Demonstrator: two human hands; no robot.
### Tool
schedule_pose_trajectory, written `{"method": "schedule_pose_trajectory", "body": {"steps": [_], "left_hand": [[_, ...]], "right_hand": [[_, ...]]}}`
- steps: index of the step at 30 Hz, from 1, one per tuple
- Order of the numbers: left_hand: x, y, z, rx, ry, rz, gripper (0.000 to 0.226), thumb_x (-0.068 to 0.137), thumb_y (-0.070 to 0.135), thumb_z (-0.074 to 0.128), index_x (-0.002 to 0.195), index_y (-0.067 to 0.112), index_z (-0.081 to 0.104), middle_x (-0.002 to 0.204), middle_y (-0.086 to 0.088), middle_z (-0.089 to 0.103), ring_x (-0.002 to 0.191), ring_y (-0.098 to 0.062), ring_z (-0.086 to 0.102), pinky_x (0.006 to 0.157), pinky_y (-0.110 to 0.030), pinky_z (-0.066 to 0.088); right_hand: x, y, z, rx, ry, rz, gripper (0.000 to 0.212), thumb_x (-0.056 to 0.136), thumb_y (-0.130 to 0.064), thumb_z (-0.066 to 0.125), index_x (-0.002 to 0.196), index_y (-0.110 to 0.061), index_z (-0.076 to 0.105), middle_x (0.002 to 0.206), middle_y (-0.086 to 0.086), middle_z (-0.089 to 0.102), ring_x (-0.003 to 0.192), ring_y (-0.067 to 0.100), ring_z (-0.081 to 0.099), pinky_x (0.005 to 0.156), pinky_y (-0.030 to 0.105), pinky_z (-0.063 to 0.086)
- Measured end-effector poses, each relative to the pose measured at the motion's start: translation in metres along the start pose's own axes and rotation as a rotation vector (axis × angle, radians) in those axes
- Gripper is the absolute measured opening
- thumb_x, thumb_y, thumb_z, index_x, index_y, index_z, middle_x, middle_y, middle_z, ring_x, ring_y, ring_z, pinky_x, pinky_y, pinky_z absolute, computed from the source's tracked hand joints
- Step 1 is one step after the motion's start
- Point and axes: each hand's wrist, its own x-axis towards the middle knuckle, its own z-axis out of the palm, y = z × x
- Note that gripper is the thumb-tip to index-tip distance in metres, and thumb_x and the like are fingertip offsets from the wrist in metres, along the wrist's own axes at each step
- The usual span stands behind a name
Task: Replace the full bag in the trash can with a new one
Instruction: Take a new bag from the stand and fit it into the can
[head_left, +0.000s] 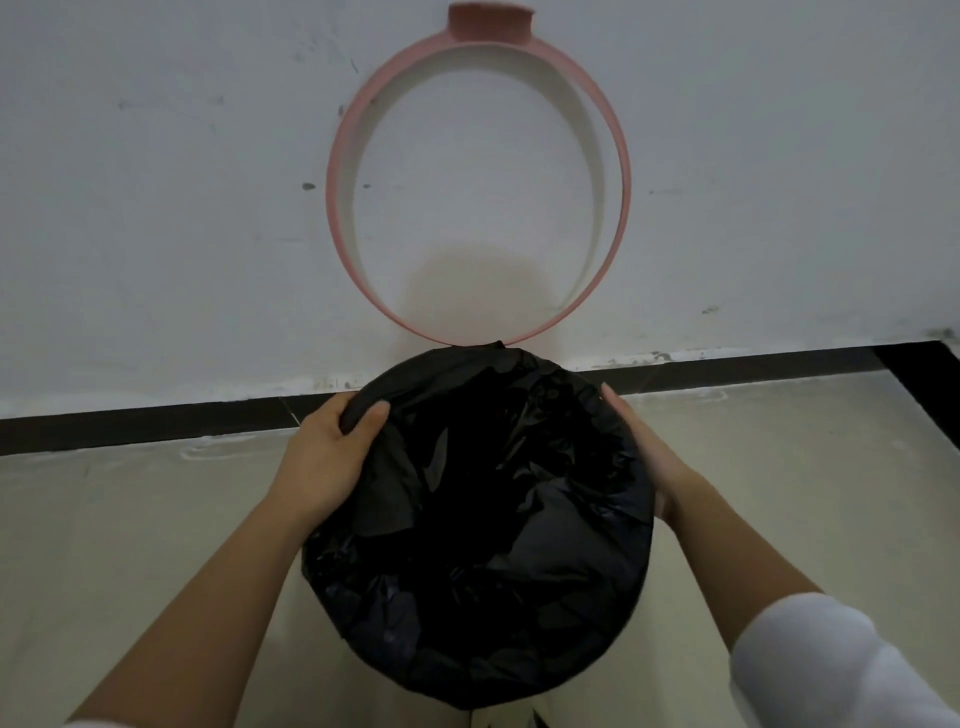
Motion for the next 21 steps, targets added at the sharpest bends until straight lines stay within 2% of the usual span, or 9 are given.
{"method": "schedule_pose_trajectory", "body": {"steps": [3, 5, 8, 10, 11, 13, 15, 18, 21], "left_hand": [[0.001, -0.001, 0.001, 0.082, -0.01, -0.021, 0.033, 0.085, 0.02, 0.064, 0.118, 0.017, 0.059, 0.108, -0.005, 0.068, 0.1, -0.027, 0.063, 0.083, -0.035, 0.048], [0.001, 0.0, 0.003, 0.134, -0.003, -0.01, 0.036, 0.084, 0.015, 0.065, 0.119, 0.016, 0.058, 0.111, -0.007, 0.067, 0.102, -0.029, 0.062, 0.08, -0.032, 0.044], [0.0, 0.001, 0.003, 0.147, 0.001, -0.002, 0.038, 0.083, 0.011, 0.065, 0.12, 0.015, 0.058, 0.113, -0.009, 0.067, 0.102, -0.03, 0.062, 0.079, -0.029, 0.043], [0.0, 0.0, 0.004, 0.155, -0.001, -0.001, 0.039, 0.082, 0.01, 0.065, 0.12, 0.015, 0.057, 0.113, -0.009, 0.068, 0.102, -0.03, 0.062, 0.079, -0.029, 0.043], [0.0, 0.0, 0.003, 0.16, -0.002, 0.0, 0.04, 0.082, 0.01, 0.065, 0.121, 0.015, 0.057, 0.114, -0.009, 0.067, 0.102, -0.03, 0.062, 0.08, -0.03, 0.044], [0.0, -0.001, 0.004, 0.166, -0.001, 0.004, 0.041, 0.082, 0.011, 0.065, 0.121, 0.016, 0.057, 0.114, -0.009, 0.067, 0.103, -0.03, 0.062, 0.081, -0.03, 0.045], [0.0, -0.001, 0.004, 0.166, -0.002, 0.005, 0.04, 0.082, 0.011, 0.065, 0.121, 0.016, 0.056, 0.114, -0.009, 0.067, 0.102, -0.031, 0.062, 0.08, -0.03, 0.045], [0.001, -0.003, 0.005, 0.174, 0.009, 0.011, 0.041, 0.082, 0.012, 0.065, 0.121, 0.017, 0.056, 0.114, -0.009, 0.067, 0.103, -0.032, 0.062, 0.08, -0.03, 0.044], [0.002, -0.004, 0.005, 0.197, 0.018, 0.02, 0.042, 0.078, 0.01, 0.067, 0.118, 0.017, 0.056, 0.108, -0.008, 0.068, 0.1, -0.032, 0.062, 0.078, -0.03, 0.045]], "right_hand": [[-0.011, -0.012, -0.006, -0.146, -0.024, -0.023, 0.052, 0.075, -0.054, 0.063, 0.115, -0.022, 0.068, 0.117, 0.004, 0.071, 0.111, 0.023, 0.065, 0.099, 0.037, 0.045], [-0.014, -0.025, -0.01, -0.332, 0.123, -0.109, 0.061, 0.066, -0.045, 0.075, 0.119, -0.018, 0.063, 0.121, 0.008, 0.068, 0.112, 0.024, 0.063, 0.096, 0.035, 0.046], [-0.032, -0.05, 0.006, -0.763, 0.428, -0.361, 0.056, 0.071, -0.034, 0.079, 0.121, -0.015, 0.059, 0.116, 0.005, 0.064, 0.102, 0.017, 0.06, 0.083, 0.027, 0.046], [-0.054, -0.058, 0.028, -1.047, 0.509, -0.619, 0.063, 0.07, -0.04, 0.079, 0.125, -0.019, 0.055, 0.124, 0.002, 0.055, 0.112, 0.016, 0.051, 0.096, 0.03, 0.042], [-0.064, -0.055, 0.043, -1.199, 0.403, -0.705, 0.072, 0.067, -0.043, 0.08, 0.129, -0.023, 0.051, 0.131, 0.002, 0.049, 0.12, 0.017, 0.045, 0.105, 0.035, 0.037], [-0.069, -0.035, 0.067, -1.588, 0.056, -0.63, 0.097, 0.061, -0.056, 0.078, 0.143, -0.033, 0.032, 0.152, 0.0, 0.028, 0.141, 0.019, 0.02, 0.118, 0.044, 0.019], [-0.049, -0.007, 0.076, -1.977, -0.155, -0.404, 0.115, 0.061, -0.064, 0.073, 0.149, -0.038, 0.004, 0.161, -0.001, -0.004, 0.147, 0.024, -0.011, 0.118, 0.051, -0.003], [-0.006, 0.027, 0.072, -2.314, -0.169, -0.125, 0.117, 0.068, -0.063, 0.068, 0.149, -0.031, -0.012, 0.159, 0.01, -0.019, 0.142, 0.035, -0.025, 0.116, 0.056, -0.012], [0.015, 0.04, 0.067, -2.536, -0.101, -0.02, 0.091, 0.087, -0.051, 0.053, 0.151, -0.025, -0.007, 0.159, 0.015, -0.013, 0.144, 0.038, -0.019, 0.115, 0.055, -0.012]]}}
